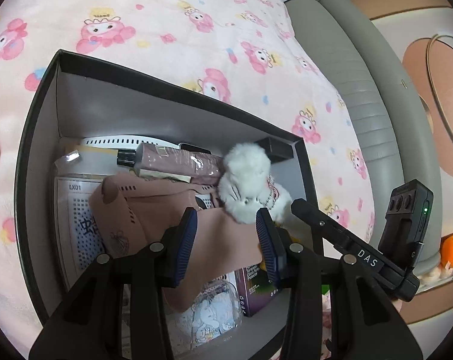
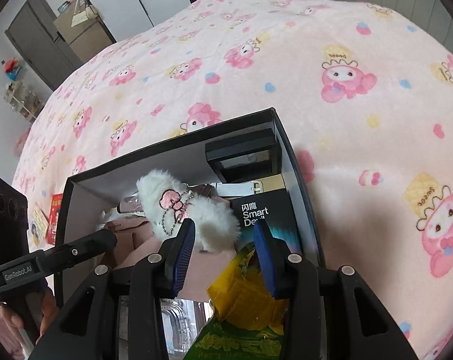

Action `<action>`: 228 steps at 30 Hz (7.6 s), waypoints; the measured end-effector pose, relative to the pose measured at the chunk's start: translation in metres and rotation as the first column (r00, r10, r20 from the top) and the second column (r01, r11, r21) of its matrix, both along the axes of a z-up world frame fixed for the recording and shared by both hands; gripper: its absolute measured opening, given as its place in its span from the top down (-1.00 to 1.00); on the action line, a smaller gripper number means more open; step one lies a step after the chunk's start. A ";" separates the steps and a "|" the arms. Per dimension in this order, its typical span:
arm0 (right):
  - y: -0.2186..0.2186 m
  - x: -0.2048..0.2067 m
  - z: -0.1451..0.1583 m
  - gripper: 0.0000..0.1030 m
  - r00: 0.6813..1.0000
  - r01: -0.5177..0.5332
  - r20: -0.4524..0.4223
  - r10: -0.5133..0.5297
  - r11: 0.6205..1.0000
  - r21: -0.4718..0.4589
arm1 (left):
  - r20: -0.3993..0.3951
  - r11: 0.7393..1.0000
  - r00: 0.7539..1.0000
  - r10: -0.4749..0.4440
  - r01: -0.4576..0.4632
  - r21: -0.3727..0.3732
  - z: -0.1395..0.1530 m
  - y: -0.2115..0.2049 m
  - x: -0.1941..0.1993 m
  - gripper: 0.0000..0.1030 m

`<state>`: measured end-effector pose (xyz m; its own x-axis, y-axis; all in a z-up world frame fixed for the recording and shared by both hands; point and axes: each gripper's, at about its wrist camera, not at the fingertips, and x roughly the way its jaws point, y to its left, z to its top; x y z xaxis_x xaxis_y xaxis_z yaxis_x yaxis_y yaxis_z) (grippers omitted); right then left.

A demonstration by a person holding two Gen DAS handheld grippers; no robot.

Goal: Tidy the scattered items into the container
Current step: 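Lower the keychain into the box and open the right gripper, then withdraw the right tool from the box toward the remaining items, then lower the open right gripper over the wooden comb and close on it, then lift the wooden comb with the right gripper and carry it over the box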

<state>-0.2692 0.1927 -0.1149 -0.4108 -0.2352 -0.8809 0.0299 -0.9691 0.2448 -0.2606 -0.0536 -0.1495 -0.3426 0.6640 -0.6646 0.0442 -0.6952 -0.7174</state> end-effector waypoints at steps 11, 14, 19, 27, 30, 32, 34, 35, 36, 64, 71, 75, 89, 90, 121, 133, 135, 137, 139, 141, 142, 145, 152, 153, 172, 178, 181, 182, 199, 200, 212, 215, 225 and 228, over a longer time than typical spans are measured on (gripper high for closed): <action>-0.007 0.001 -0.017 0.29 0.987 -0.125 0.098 0.129 0.991 -0.044 | -0.040 0.998 0.999 -0.034 0.031 -0.054 0.013 0.020 -0.037 0.21; -0.015 -0.004 -0.024 0.33 0.983 -0.148 0.109 0.151 0.988 -0.035 | -0.007 0.996 0.999 -0.040 0.039 -0.074 0.003 0.031 -0.053 0.21; -0.018 -0.016 -0.017 0.33 0.990 -0.132 0.039 0.133 0.991 -0.032 | 0.004 0.994 0.998 -0.057 0.057 -0.093 -0.006 0.044 -0.053 0.26; 0.012 -0.014 0.001 0.37 0.999 0.034 -0.020 -0.034 0.999 -0.011 | -0.016 0.994 0.996 -0.085 0.083 -0.068 0.002 0.042 -0.033 0.36; 0.024 -0.011 0.008 0.37 0.996 0.080 -0.043 -0.080 0.997 -0.012 | -0.053 0.995 0.998 -0.036 0.031 -0.093 0.009 0.031 -0.033 0.35; 0.023 -0.013 0.004 0.37 0.997 0.080 -0.023 -0.080 0.997 -0.005 | -0.054 0.998 0.999 0.005 -0.009 -0.068 0.007 0.022 -0.038 0.31; 0.017 -0.014 0.003 0.37 0.998 0.064 -0.028 -0.064 0.998 0.007 | -0.031 0.998 0.999 0.039 -0.041 -0.048 0.000 0.018 -0.045 0.19; 0.012 -0.015 0.001 0.37 0.999 0.042 -0.019 -0.042 0.999 0.003 | -0.016 0.997 0.999 0.051 -0.052 -0.052 -0.004 0.017 -0.050 0.18; 0.008 -0.016 -0.002 0.37 1.000 0.028 -0.007 -0.028 1.000 -0.012 | -0.005 0.997 0.999 0.053 -0.053 -0.058 -0.007 0.018 -0.053 0.18; -0.029 0.071 0.069 0.16 0.968 -0.004 -0.247 0.042 0.988 0.154 | -0.222 0.979 0.972 -0.073 0.028 -0.200 0.081 0.048 0.035 0.06; -0.028 0.136 0.073 0.14 0.964 0.029 -0.266 -0.005 0.996 0.088 | -0.282 0.954 0.950 -0.136 0.048 -0.296 0.110 0.061 0.101 -0.07; -0.032 0.160 0.076 0.13 0.967 0.009 -0.254 0.009 0.998 0.069 | -0.297 0.948 0.947 -0.124 0.025 -0.316 0.118 0.058 0.133 -0.08; -0.111 0.198 0.077 0.13 0.957 -0.147 -0.239 0.166 0.984 0.096 | -0.305 0.942 0.950 0.059 -0.154 -0.298 0.117 -0.017 0.206 -0.09; -0.121 0.197 0.077 0.13 0.954 -0.168 -0.237 0.185 0.981 0.092 | -0.304 0.939 0.950 0.077 -0.172 -0.300 0.118 -0.028 0.210 -0.09; -0.343 -0.005 -0.060 0.13 0.974 -0.152 0.172 0.148 0.988 0.014 | 0.156 0.799 0.784 0.600 -0.580 -0.158 -0.032 -0.295 0.051 -0.09; -0.324 -0.030 -0.109 -0.12 0.972 0.018 0.234 -0.007 0.999 -0.043 | 0.203 0.864 0.841 0.502 -0.475 -0.167 -0.075 -0.280 -0.003 -0.09; -0.327 -0.029 -0.108 -0.12 0.974 -0.024 0.225 0.040 0.997 -0.075 | 0.215 0.880 0.853 0.475 -0.451 -0.150 -0.081 -0.275 -0.005 -0.04; -0.330 -0.026 -0.105 -0.02 0.975 -0.056 0.211 0.074 0.995 -0.088 | 0.216 0.890 0.866 0.452 -0.422 -0.173 -0.081 -0.270 -0.005 0.49; -0.329 -0.023 -0.099 0.11 0.977 -0.062 0.196 0.082 0.992 -0.108 | 0.194 0.881 0.867 0.459 -0.418 -0.220 -0.075 -0.269 0.002 0.71; -0.327 -0.015 -0.092 0.37 0.976 -0.078 0.192 0.105 0.986 -0.147 | 0.191 0.878 0.862 0.470 -0.436 -0.196 -0.069 -0.273 0.013 0.83; -0.328 -0.012 -0.090 0.47 0.973 -0.093 0.195 0.125 0.982 -0.166 | 0.197 0.884 0.863 0.465 -0.440 -0.157 -0.067 -0.274 0.022 0.90; -0.336 0.008 -0.082 0.52 0.963 -0.147 0.197 0.184 0.972 -0.186 | 0.202 0.878 0.855 0.477 -0.456 -0.146 -0.059 -0.275 0.046 0.90; -0.334 0.036 -0.062 0.53 0.973 -0.162 0.138 0.184 0.975 -0.155 | 0.232 0.832 0.799 0.555 -0.536 -0.143 -0.054 -0.287 0.080 0.72; -0.330 0.030 -0.056 0.53 0.981 -0.147 0.107 0.161 0.981 -0.123 | 0.235 0.827 0.794 0.561 -0.546 -0.130 -0.055 -0.290 0.079 0.62; -0.376 -0.025 -0.095 0.40 0.897 -0.354 0.221 0.382 0.922 -0.156 | 0.298 0.756 0.725 0.622 -0.654 0.014 -0.091 -0.309 0.054 0.33; -0.366 -0.018 -0.070 0.40 0.925 -0.339 0.151 0.349 0.936 -0.090 | 0.291 0.758 0.723 0.627 -0.652 -0.016 -0.088 -0.304 0.059 0.33; -0.354 -0.031 -0.069 0.40 0.955 -0.270 0.109 0.275 0.961 -0.057 | 0.293 0.763 0.728 0.619 -0.647 -0.005 -0.089 -0.303 0.058 0.33; -0.352 -0.036 -0.073 0.40 0.958 -0.262 0.110 0.265 0.964 -0.048 | 0.295 0.772 0.738 0.606 -0.636 0.005 -0.090 -0.302 0.056 0.32; -0.352 -0.029 -0.082 0.62 0.915 -0.361 0.141 0.378 0.923 -0.132 | 0.310 0.807 0.784 0.538 -0.585 0.080 -0.091 -0.287 0.060 0.25; -0.347 -0.025 -0.074 0.63 0.910 -0.373 0.133 0.392 0.916 -0.149 | 0.282 0.813 0.797 0.535 -0.576 0.085 -0.081 -0.284 0.068 0.25; -0.273 0.061 0.013 0.63 0.937 -0.346 -0.014 0.350 0.919 -0.190 | 0.056 0.886 0.912 0.406 -0.408 0.221 -0.002 -0.226 0.120 0.36; -0.242 0.069 0.033 0.63 0.944 -0.328 -0.051 0.325 0.920 -0.213 | 0.000 0.910 0.931 0.365 -0.357 0.212 0.023 -0.196 0.121 0.36; -0.137 0.077 0.062 0.64 0.962 -0.262 -0.126 0.241 0.946 -0.189 | -0.069 0.974 0.980 0.185 -0.174 0.147 0.064 -0.082 0.094 0.37; -0.112 0.067 0.045 0.64 0.975 -0.221 -0.081 0.208 0.953 -0.208 | -0.015 0.982 0.989 0.150 -0.147 0.120 0.052 -0.055 0.079 0.36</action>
<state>-0.2020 0.0811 -0.0703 -0.3782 -0.5035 -0.7768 0.2512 -0.8635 0.4374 -0.1819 -0.1089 -0.0973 -0.4580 0.6782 -0.5747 0.1227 -0.5921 -0.7965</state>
